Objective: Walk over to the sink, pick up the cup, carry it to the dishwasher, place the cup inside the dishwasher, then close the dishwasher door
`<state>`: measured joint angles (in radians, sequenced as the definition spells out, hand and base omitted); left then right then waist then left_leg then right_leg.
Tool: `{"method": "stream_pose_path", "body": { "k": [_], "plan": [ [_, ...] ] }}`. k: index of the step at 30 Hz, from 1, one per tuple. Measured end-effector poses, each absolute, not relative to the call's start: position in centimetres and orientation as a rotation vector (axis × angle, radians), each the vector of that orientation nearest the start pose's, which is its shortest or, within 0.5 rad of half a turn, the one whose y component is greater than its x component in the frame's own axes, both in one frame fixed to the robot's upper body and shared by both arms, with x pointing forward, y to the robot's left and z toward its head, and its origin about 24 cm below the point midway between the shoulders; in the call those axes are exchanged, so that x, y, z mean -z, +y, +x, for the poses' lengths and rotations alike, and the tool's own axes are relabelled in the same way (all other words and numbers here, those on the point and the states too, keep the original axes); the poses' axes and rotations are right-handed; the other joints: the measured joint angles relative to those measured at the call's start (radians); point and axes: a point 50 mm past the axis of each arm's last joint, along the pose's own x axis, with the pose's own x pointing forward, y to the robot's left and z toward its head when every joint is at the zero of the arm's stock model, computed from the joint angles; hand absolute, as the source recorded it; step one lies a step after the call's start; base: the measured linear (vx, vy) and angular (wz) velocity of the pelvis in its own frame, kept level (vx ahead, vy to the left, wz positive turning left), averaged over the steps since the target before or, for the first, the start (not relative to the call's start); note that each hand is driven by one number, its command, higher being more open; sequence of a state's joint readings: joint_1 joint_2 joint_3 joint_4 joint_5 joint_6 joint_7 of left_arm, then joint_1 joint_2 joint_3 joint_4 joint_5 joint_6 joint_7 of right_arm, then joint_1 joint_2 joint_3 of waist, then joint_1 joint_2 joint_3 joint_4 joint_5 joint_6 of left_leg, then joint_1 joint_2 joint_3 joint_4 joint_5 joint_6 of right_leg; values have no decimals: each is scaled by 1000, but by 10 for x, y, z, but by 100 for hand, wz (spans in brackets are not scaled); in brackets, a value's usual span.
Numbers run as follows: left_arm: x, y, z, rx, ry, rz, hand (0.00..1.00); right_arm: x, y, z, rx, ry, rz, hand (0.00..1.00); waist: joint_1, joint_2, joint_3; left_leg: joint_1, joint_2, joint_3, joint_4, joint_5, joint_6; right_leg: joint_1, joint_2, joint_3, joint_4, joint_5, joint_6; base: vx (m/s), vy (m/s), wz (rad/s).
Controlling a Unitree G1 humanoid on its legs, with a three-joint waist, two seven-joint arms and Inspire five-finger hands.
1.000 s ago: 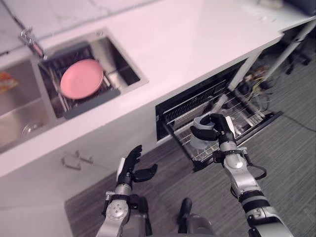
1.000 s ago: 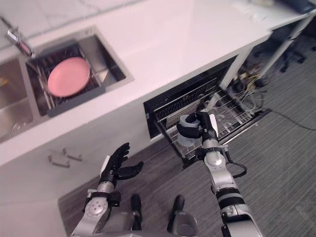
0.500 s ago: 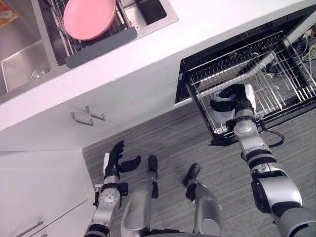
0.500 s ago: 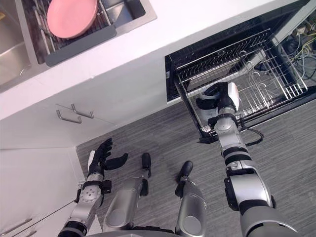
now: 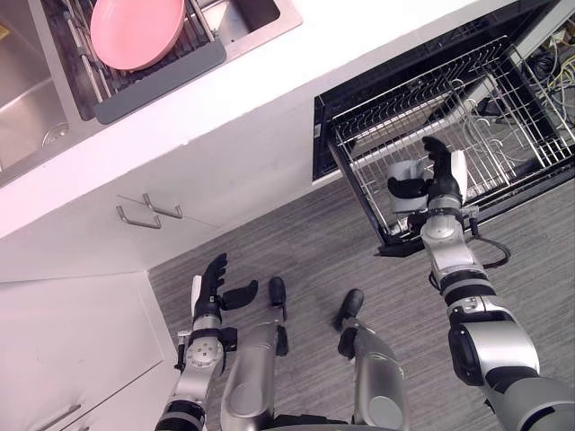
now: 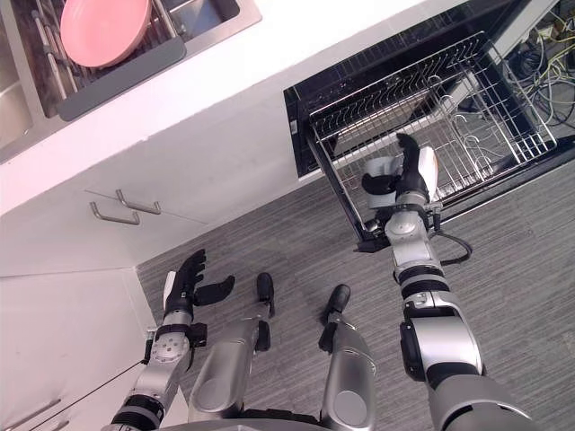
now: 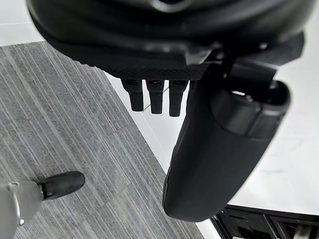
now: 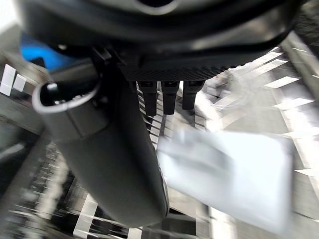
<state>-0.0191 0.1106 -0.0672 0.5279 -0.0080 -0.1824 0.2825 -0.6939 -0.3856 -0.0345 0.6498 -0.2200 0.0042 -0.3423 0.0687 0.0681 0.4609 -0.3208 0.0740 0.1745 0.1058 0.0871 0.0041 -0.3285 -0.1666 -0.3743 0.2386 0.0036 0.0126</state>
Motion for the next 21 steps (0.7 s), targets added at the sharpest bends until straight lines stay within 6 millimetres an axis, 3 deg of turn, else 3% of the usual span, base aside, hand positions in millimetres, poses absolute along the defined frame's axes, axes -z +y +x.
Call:
{"method": "stream_pose_path", "body": {
  "k": [4, 7, 11, 12, 14, 15, 18, 21],
  "plan": [
    [56, 176, 225, -223, 327, 160, 90, -146, -223, 348, 433, -284, -484, 90, -10, -2, 0, 67, 0, 3, -24, -6, -7, 57, -1, 1, -3, -13, 1, 13, 9, 0],
    [61, 177, 218, -222, 351, 162, 90, -126, -217, 324, 429, -281, -433, 90, -28, -10, -4, 132, -7, -1, -56, -7, -9, 103, -11, -11, 20, -51, 11, 52, -2, 11],
    [72, 178, 208, -204, 413, 187, 90, -101, -215, 289, 449, -248, -371, 90, -60, -40, -22, 176, -20, -33, -99, 0, -16, 139, -25, -50, 46, -96, 18, 96, -20, 28],
    [75, 176, 206, -198, 430, 186, 90, -101, -220, 279, 477, -255, -354, 90, -76, -48, -38, 169, -7, 10, -113, -14, 4, 147, -41, -87, 61, -107, 13, 115, -15, 72],
    [77, 174, 206, -187, 443, 185, 90, -105, -223, 271, 495, -277, -352, 90, -101, -50, -53, 169, 27, 148, -104, -18, 8, 165, -53, -133, 56, -109, 14, 125, 14, 78],
    [79, 173, 205, -181, 450, 180, 90, -115, -225, 266, 513, -332, -346, 90, -116, -51, -61, 178, 66, 277, -75, 4, 9, 192, -66, -166, 60, -121, 27, 140, 61, 63],
    [84, 173, 197, -178, 477, 186, 90, -129, -215, 257, 491, -425, -320, 90, -107, -56, -109, 184, 52, 265, -72, -9, 10, 213, -77, -178, 45, -124, 40, 97, 56, 28],
    [91, 178, 183, -193, 519, 195, 90, -140, -190, 247, 385, -536, -285, 90, -85, -63, -160, 201, 42, 265, -52, -44, 13, 248, -87, -181, 24, -123, 58, 118, 66, 5]
  ]
}}
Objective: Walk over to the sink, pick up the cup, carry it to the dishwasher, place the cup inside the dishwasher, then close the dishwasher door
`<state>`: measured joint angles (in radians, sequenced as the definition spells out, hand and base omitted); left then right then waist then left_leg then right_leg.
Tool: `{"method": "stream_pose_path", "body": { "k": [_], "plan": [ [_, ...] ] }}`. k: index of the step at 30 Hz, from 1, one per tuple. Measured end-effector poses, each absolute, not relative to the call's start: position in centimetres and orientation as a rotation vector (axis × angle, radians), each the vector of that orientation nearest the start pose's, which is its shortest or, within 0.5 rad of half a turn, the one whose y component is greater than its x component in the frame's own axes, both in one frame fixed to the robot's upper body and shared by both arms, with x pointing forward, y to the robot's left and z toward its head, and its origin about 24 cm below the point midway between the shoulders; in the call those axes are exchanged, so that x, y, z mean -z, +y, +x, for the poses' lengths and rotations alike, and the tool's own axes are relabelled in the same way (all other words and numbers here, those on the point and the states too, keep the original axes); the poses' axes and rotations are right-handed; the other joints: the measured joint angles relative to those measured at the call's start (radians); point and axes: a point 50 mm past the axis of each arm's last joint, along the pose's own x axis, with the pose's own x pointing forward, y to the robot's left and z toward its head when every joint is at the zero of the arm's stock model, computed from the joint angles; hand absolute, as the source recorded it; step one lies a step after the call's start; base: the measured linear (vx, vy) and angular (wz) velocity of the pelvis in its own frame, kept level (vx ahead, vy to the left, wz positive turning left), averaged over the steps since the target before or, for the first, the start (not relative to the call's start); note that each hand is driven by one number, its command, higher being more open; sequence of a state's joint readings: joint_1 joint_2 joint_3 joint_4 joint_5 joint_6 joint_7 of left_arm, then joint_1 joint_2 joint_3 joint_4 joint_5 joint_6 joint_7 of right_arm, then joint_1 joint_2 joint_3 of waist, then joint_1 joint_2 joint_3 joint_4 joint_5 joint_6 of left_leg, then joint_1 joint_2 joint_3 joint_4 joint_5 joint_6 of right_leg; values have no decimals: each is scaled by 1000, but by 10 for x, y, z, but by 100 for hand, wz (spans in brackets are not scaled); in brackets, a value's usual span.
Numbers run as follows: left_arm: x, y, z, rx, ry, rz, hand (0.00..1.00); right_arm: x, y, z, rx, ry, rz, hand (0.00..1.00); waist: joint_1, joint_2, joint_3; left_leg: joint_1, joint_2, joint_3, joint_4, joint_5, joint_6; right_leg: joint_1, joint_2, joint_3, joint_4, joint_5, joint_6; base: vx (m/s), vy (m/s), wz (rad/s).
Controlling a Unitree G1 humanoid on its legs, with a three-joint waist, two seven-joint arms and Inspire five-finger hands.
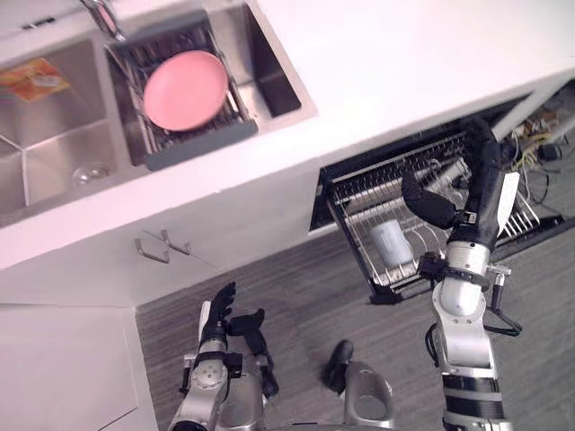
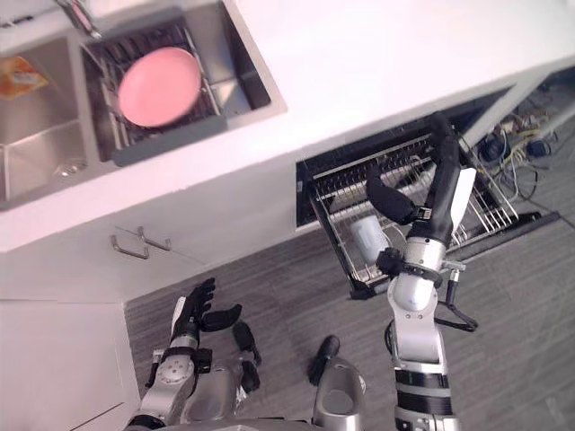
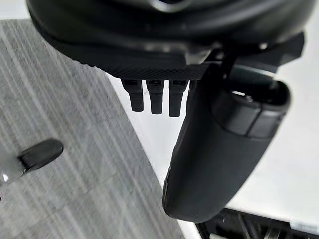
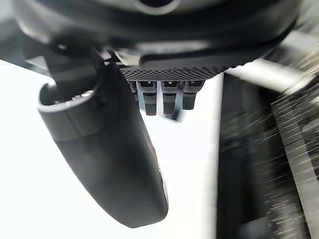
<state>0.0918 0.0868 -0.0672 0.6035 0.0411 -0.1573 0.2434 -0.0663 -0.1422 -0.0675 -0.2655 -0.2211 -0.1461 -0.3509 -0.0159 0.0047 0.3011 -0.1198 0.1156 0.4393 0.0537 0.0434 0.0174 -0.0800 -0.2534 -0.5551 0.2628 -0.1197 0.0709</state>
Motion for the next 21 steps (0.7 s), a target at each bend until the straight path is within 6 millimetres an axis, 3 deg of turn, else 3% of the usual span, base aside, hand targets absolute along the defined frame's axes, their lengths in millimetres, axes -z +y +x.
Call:
{"method": "stream_pose_path", "body": {
  "k": [4, 5, 6, 8, 9, 10, 12, 14, 15, 16, 18, 21],
  "plan": [
    [106, 177, 162, -184, 601, 212, 90, -137, -176, 249, 299, -535, -290, 90, 0, -31, -29, 8, -36, -3, 120, -112, 11, 21, -89, 5, 107, -68, 35, 76, 112, 10],
    [109, 175, 156, -178, 625, 209, 90, -132, -174, 251, 272, -515, -313, 90, -1, -37, -30, 15, -42, -15, 172, -162, 23, 17, -129, 17, 212, -78, 23, 67, 123, 13],
    [110, 175, 155, -176, 631, 210, 90, -131, -174, 252, 268, -508, -320, 90, -1, -38, -31, 19, -45, -17, 180, -171, 26, 10, -139, 26, 241, -76, 13, 83, 154, 24],
    [113, 178, 150, -167, 649, 232, 90, -118, -176, 258, 239, -449, -367, 90, -1, -49, -39, 43, -68, -57, 208, -207, 44, -67, -167, 193, 449, -12, -85, 77, 148, 45],
    [113, 180, 150, -163, 647, 246, 90, -115, -176, 259, 229, -436, -378, 90, -3, -54, -42, 54, -73, -80, 206, -210, 49, -95, -166, 244, 498, 7, -97, 152, 80, 77],
    [112, 184, 151, -161, 644, 266, 90, -109, -176, 260, 209, -413, -393, 90, -11, -63, -49, 55, -81, -123, 202, -212, 54, -123, -127, 334, 519, -55, -57, 167, 11, 99],
    [110, 190, 152, -166, 638, 285, 90, -111, -176, 262, 174, -418, -429, 90, -16, -69, -53, 55, -92, -186, 192, -205, 63, -136, -42, 433, 430, -116, -31, 179, -15, 112],
    [110, 193, 153, -168, 636, 294, 90, -118, -182, 266, 157, -440, -492, 90, -27, -73, -57, 52, -115, -248, 190, -196, 48, -141, 19, 507, 303, -120, -14, 155, -57, 111],
    [110, 195, 152, -170, 639, 300, 90, -124, -187, 268, 152, -463, -546, 90, -26, -86, -70, 36, -139, -284, 208, -203, 36, -140, 30, 525, 191, -69, 7, 197, -113, 108],
    [112, 195, 150, -174, 654, 297, 90, -131, -192, 272, 149, -481, -591, 90, -22, -74, -81, 19, -144, -314, 228, -213, 17, -133, 28, 509, 161, -62, 53, 206, -115, 86],
    [116, 190, 141, -172, 677, 279, 90, -141, -196, 280, 140, -505, -631, 90, 3, -36, -106, 9, -110, -321, 216, -217, -13, -108, 62, 486, 92, -44, 38, 249, -109, 23],
    [120, 184, 132, -163, 704, 258, 90, -149, -199, 286, 147, -522, -651, 90, 3, -29, -111, 47, -91, -328, 170, -216, -22, -46, 82, 448, 26, -37, 33, 200, -74, 16]
  ]
}}
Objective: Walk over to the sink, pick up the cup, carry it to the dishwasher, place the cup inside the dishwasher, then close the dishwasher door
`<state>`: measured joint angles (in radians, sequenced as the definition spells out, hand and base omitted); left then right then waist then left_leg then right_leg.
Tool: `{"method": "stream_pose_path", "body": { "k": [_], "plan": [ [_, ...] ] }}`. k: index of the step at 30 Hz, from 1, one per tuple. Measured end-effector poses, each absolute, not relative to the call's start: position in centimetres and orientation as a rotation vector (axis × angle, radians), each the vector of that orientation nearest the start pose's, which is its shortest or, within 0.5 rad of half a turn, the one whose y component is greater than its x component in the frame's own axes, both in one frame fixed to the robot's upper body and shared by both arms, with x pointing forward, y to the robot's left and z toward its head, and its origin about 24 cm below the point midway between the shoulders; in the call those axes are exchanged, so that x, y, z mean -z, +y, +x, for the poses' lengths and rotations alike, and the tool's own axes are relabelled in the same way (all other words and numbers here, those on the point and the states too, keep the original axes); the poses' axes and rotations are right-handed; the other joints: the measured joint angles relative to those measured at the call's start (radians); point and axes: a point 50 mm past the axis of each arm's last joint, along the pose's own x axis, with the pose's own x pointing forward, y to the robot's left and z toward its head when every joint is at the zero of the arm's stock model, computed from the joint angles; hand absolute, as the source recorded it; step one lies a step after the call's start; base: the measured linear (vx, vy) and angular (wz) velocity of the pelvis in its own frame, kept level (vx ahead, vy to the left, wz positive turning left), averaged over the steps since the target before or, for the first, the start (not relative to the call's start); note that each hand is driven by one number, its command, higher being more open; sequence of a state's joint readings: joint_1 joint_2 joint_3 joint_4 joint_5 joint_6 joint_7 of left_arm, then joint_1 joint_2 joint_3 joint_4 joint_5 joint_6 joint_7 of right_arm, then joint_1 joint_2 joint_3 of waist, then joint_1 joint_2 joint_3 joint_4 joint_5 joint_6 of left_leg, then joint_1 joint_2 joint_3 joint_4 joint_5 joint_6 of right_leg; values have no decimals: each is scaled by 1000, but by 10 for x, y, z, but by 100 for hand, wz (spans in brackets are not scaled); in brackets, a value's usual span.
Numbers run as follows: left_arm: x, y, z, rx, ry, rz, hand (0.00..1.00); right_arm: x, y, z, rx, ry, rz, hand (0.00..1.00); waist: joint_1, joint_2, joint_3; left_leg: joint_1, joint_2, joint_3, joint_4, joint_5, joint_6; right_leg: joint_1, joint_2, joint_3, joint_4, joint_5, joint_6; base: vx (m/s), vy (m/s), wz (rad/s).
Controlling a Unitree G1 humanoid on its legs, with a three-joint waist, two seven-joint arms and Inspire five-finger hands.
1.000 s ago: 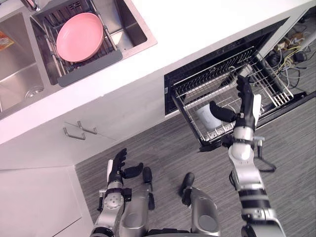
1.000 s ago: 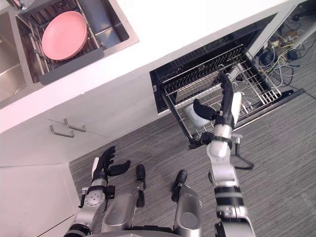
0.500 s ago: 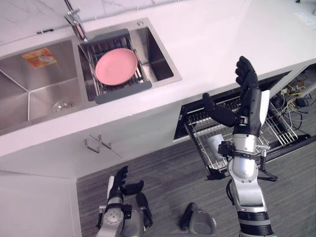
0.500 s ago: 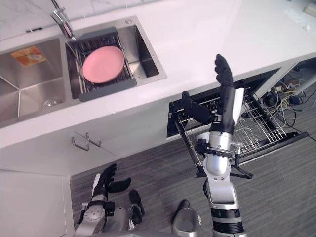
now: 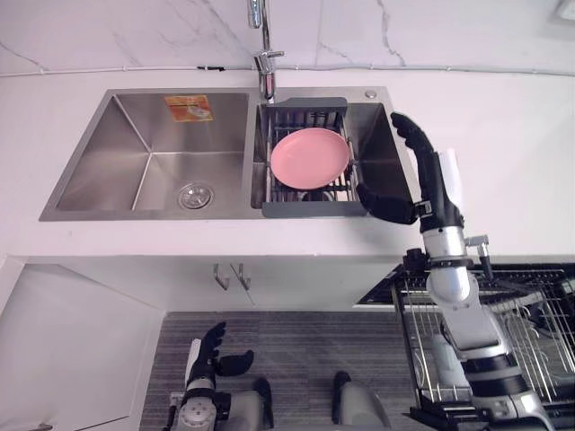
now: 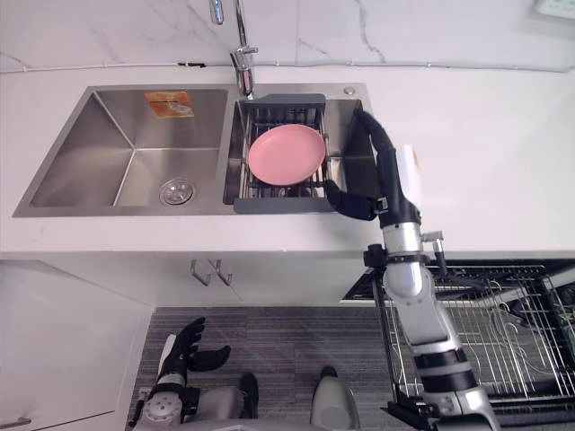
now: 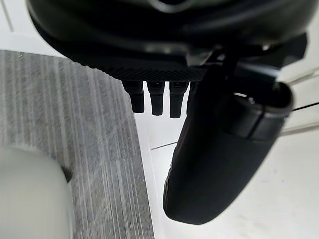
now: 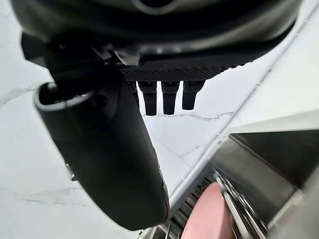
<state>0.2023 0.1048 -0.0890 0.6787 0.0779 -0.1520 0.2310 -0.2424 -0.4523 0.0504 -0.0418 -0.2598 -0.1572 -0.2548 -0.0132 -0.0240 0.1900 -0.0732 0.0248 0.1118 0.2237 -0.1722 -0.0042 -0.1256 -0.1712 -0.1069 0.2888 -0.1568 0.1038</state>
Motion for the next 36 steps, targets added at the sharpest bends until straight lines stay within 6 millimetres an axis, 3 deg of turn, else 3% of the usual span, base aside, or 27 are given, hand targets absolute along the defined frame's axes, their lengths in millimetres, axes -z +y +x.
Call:
{"method": "stream_pose_path", "body": {
  "k": [4, 10, 16, 24, 32, 35, 36],
  "plan": [
    [120, 181, 134, -146, 695, 246, 90, -157, -207, 293, 139, -527, -709, 90, 3, -1, -7, 39, 1, -12, -50, 10, -16, 69, 9, -16, -96, 32, 1, 153, 6, 10],
    [120, 179, 133, -126, 697, 256, 90, -154, -215, 301, 134, -484, -770, 90, 19, 1, -16, 56, -4, -17, -68, 15, -24, 126, 9, -37, -181, 92, 3, 69, 57, 8],
    [124, 178, 125, -121, 721, 257, 90, -129, -212, 322, 72, -360, -890, 90, 25, 9, -52, 53, -10, -25, -85, 36, -51, 142, 1, -72, -204, 122, 9, 11, 28, 16],
    [124, 176, 124, -106, 720, 266, 90, -112, -232, 338, 122, -195, -974, 90, 24, 12, -54, 49, -19, -45, -159, 120, -71, 131, -4, -106, -219, 153, 9, -55, -18, 14],
    [123, 176, 126, -102, 711, 274, 90, -121, -231, 350, 134, -199, -1035, 90, 25, 12, -54, 15, -31, -49, -213, 179, -39, 86, -7, -111, -244, 170, 9, -132, -13, 2],
    [123, 176, 126, -103, 711, 274, 90, -124, -229, 354, 136, -195, -1075, 90, 24, 12, -53, 11, -35, -53, -257, 211, -4, 69, -6, -111, -256, 171, 9, -248, -20, 2],
    [123, 174, 126, -102, 709, 268, 90, -129, -229, 356, 147, -210, -1086, 90, 24, 23, -46, 9, -30, -56, -279, 218, 7, 56, 1, -114, -253, 178, 0, -229, 5, 6]
  ]
}}
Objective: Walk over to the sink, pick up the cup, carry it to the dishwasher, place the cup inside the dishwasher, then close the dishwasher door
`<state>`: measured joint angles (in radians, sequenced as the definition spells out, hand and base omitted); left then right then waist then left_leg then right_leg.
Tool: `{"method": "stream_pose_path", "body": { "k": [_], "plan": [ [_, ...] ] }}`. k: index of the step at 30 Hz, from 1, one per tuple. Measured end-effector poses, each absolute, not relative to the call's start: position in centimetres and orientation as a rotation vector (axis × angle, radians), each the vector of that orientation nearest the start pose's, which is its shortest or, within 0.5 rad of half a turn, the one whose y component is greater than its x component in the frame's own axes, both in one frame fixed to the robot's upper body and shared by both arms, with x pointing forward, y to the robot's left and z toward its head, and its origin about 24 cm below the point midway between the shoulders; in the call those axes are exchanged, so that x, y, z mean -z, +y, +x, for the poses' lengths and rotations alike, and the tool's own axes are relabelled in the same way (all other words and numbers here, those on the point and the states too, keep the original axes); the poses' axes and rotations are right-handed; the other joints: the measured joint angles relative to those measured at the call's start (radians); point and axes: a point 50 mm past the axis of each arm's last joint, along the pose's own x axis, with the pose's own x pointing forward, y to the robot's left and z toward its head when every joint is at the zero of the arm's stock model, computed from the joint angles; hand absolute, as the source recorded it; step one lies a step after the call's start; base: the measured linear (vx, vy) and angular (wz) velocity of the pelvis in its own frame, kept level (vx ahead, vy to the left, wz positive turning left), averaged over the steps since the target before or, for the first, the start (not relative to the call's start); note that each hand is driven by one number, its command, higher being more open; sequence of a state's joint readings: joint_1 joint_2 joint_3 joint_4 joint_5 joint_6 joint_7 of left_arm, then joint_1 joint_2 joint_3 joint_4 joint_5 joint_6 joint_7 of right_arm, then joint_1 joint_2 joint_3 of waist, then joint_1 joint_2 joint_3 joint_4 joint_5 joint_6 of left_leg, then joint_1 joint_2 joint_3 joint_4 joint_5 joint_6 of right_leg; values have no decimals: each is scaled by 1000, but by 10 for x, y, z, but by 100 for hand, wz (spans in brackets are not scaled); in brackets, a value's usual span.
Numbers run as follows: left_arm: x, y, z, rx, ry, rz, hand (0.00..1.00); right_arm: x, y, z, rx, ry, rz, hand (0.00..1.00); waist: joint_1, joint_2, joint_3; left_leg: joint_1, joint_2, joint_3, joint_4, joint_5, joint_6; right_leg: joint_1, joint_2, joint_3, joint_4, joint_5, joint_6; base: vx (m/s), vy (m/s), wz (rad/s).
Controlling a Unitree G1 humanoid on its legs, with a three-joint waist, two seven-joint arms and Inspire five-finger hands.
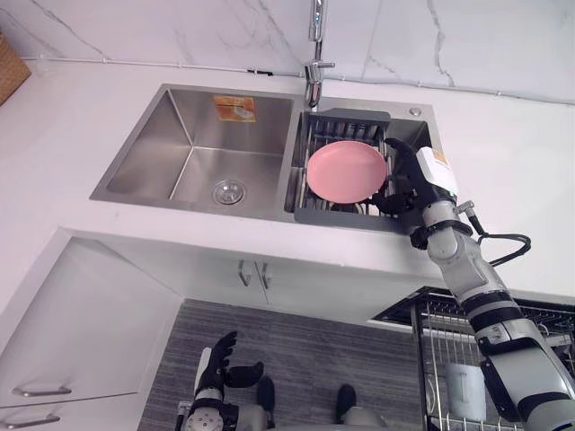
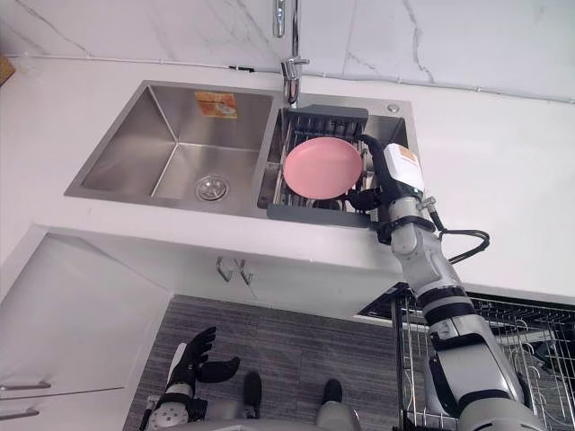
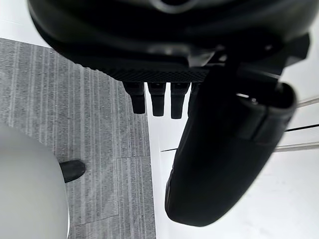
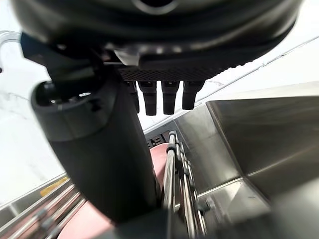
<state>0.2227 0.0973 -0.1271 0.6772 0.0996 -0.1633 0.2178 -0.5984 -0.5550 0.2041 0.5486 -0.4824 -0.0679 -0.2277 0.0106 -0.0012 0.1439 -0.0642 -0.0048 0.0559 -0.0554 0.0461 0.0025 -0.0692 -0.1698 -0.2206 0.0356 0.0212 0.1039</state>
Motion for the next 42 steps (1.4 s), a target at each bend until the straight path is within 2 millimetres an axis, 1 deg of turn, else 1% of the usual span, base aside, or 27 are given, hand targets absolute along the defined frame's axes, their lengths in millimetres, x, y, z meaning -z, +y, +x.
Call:
{"method": "stream_pose_path", "body": {
  "k": [2, 3, 6, 9, 10, 12, 14, 16, 17, 18, 19, 20, 21, 23, 25, 27, 29, 35, 38, 42],
  "plan": [
    [123, 174, 126, -104, 708, 267, 90, -133, -228, 358, 160, -224, -1103, 90, 0, 2, 2, -7, 2, -1, -21, 14, -4, -16, 5, 0, 1, 7, -8, -197, 12, 3],
    [122, 175, 127, -106, 708, 267, 90, -138, -227, 361, 165, -236, -1112, 90, 1, 3, 6, -13, 2, 2, -30, 22, -12, -27, 9, 2, 0, 6, -9, -187, 18, 1],
    [122, 175, 127, -110, 706, 268, 90, -146, -226, 367, 161, -248, -1151, 90, 0, 8, 16, -31, 4, 7, -36, 21, -10, -42, 9, 10, -4, 8, -9, -150, 23, 4],
    [121, 178, 131, -121, 696, 270, 90, -163, -224, 375, 163, -278, -1201, 90, 5, 9, 41, -45, 9, 8, -36, 27, -14, -53, 14, 21, -9, 10, -10, -56, 15, 2],
    [120, 178, 132, -121, 692, 270, 90, -169, -223, 378, 163, -290, -1214, 90, 5, 10, 45, -58, 12, 9, -36, 39, -10, -64, 17, 21, -9, 15, -12, -8, -2, 3],
    [119, 177, 136, -120, 683, 270, 90, -177, -223, 382, 170, -295, -1230, 90, 11, 7, 58, -66, 15, 8, -36, 50, -9, -70, 19, 20, -8, 28, -17, 30, -13, 4],
    [116, 177, 144, -117, 660, 269, 90, -182, -229, 386, 182, -270, -1253, 90, 33, 7, 75, -75, 22, 6, -31, 59, -15, -76, 27, 15, -9, 37, -23, 90, -30, 7],
    [114, 177, 148, -118, 646, 272, 90, -180, -232, 389, 169, -233, -1268, 90, 37, 6, 84, -82, 27, -8, -31, 66, -7, -76, 32, -2, -8, 42, -23, 141, -52, 17],
    [112, 177, 154, -116, 629, 273, 90, -182, -233, 392, 168, -217, -1275, 90, 41, 6, 99, -87, 30, -15, -28, 72, 1, -77, 36, -6, -8, 41, -25, 123, -51, 15],
    [111, 177, 155, -120, 623, 271, 90, -188, -232, 393, 171, -225, -1266, 90, 40, 5, 106, -89, 31, -16, -26, 73, 2, -78, 37, -7, -8, 41, -25, 89, -36, 3],
    [109, 177, 159, -122, 612, 265, 90, -198, -233, 396, 188, -243, -1264, 90, 35, 4, 119, -94, 32, -16, -18, 72, 2, -78, 38, -7, -8, 41, -25, 53, -19, 2],
    [108, 176, 163, -121, 602, 258, 90, -203, -236, 396, 200, -242, -1270, 30, 36, 5, 123, -100, 31, -17, -14, 72, 1, -81, 38, -8, -8, 41, -25, 41, -15, 3],
    [104, 175, 169, -120, 573, 252, 90, -210, -241, 397, 220, -241, -1280, 30, 42, 6, 134, -109, 32, -19, -8, 71, 1, -86, 39, -11, -8, 40, -26, 29, -12, 8],
    [98, 173, 179, -120, 532, 243, 90, -221, -242, 400, 241, -242, -1289, 30, 47, 11, 155, -120, 35, -23, -6, 70, 0, -96, 41, -18, -2, 38, -30, 0, -9, 9],
    [97, 174, 181, -126, 527, 235, 90, -230, -243, 401, 261, -254, -1289, 30, 52, 11, 164, -122, 36, -23, -5, 67, -5, -101, 46, -18, 5, 34, -36, -2, -8, 2],
    [96, 174, 182, -127, 525, 236, 90, -234, -246, 400, 285, -267, -1296, 30, 56, 11, 169, -129, 38, -23, 1, 64, -6, -108, 46, -18, 14, 30, -39, 0, 0, 0],
    [96, 175, 182, -129, 524, 238, 90, -236, -246, 400, 291, -278, -1303, 30, 55, 12, 179, -130, 40, -22, 6, 62, -5, -109, 48, -17, 16, 29, -40, 0, 0, 0],
    [94, 174, 186, -130, 513, 238, 90, -246, -238, 398, 306, -348, -1301, 30, 53, 13, 182, -138, 49, -15, 10, 60, -6, -119, 52, -8, 18, 28, -42, 24, -6, -4],
    [89, 174, 191, -134, 486, 233, 90, -256, -235, 390, 317, -418, -1272, 30, 48, 11, 200, -137, 53, -11, 12, 59, -6, -119, 56, -5, 18, 28, -42, 35, -7, -4],
    [87, 174, 192, -133, 476, 232, 90, -261, -227, 379, 308, -515, -1234, 30, 38, 10, 200, -134, 58, 1, 21, 50, -10, -119, 59, 6, 18, 27, -43, 55, -6, -8]
  ]
}}
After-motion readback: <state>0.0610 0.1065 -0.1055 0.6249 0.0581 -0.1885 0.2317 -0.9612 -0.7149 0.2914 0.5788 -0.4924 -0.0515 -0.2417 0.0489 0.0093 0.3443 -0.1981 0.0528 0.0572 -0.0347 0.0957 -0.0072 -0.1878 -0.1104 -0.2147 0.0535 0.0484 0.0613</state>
